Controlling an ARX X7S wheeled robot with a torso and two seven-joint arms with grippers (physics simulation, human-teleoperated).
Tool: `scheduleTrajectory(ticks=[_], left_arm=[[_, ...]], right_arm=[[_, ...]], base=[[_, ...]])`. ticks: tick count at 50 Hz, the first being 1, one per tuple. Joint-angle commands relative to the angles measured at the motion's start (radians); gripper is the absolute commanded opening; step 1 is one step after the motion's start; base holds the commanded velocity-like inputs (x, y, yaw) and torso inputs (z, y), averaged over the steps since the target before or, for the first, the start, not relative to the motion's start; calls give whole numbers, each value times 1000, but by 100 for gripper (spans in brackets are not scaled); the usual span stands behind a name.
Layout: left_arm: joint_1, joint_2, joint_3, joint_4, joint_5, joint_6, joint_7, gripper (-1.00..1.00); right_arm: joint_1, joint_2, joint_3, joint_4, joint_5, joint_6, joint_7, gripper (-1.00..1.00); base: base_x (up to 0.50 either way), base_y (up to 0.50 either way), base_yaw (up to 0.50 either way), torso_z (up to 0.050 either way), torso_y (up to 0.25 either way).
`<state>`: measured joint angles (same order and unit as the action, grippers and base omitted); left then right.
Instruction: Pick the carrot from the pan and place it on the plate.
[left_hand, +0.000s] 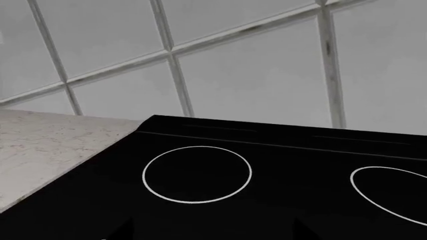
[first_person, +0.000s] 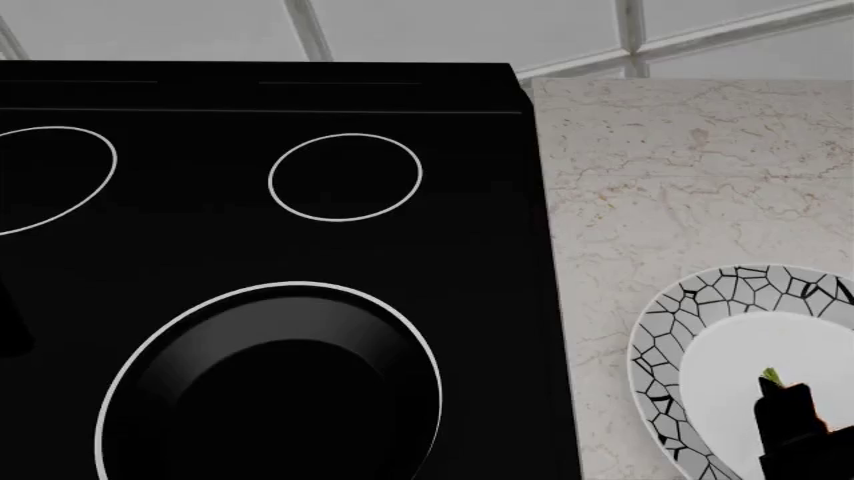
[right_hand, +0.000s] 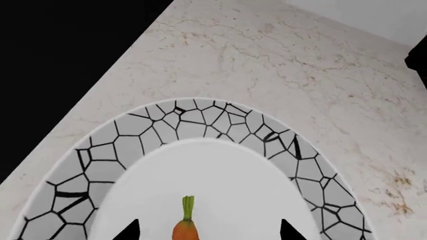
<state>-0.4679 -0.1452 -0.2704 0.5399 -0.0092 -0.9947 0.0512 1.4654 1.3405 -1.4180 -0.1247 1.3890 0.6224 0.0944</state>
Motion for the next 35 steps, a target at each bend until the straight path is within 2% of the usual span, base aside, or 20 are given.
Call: scheduleTrajectory(ticks=[1,9,17,18,21,22,24,25,26,27,30,31,32,35], left_arm=[[4,11,-16,45,10,-28,9,100],[1,5,-37,114,-10,-76,18,100],[0,-1,-72,240,-36,-171,33,100],[1,-3,-77,257,-39,-184,36,100],[0,-7,-86,295,-46,-217,40,100],[-48,-22,-83,333,-52,-302,40,100],[-2,-9,-85,332,-53,-252,44,100],[-51,-24,-81,358,-59,-329,45,100],[-4,-7,-82,349,-59,-270,46,100],[3,-4,-77,354,-60,-267,46,100],[-50,-19,-72,403,-72,-363,50,100],[-10,-5,-72,397,-70,-313,48,100],[-62,-17,-68,425,-75,-394,47,100],[-52,-6,-71,436,-82,-391,50,100]], right_arm=[[45,21,72,-78,18,20,-3,100],[219,123,209,-285,63,102,14,100],[495,171,449,-436,252,289,62,100],[516,168,467,-433,299,308,121,100],[565,189,516,-495,354,320,139,100],[572,198,524,-501,395,302,193,100],[587,214,542,-539,445,306,258,100],[598,229,556,-592,451,289,303,100],[608,230,568,-620,481,284,334,100],[603,230,565,-618,523,254,446,100],[593,230,561,-679,574,212,611,100],[594,230,563,-687,599,203,623,100],[595,230,567,-713,623,189,667,100],[579,230,555,-773,614,141,740,100]], base=[[0,0,0,0,0],[0,0,0,0,0],[0,0,0,0,0],[0,0,0,0,0],[0,0,0,0,0],[0,0,0,0,0],[0,0,0,0,0],[0,0,0,0,0],[0,0,0,0,0],[0,0,0,0,0],[0,0,0,0,0],[0,0,0,0,0],[0,0,0,0,0],[0,0,0,0,0]])
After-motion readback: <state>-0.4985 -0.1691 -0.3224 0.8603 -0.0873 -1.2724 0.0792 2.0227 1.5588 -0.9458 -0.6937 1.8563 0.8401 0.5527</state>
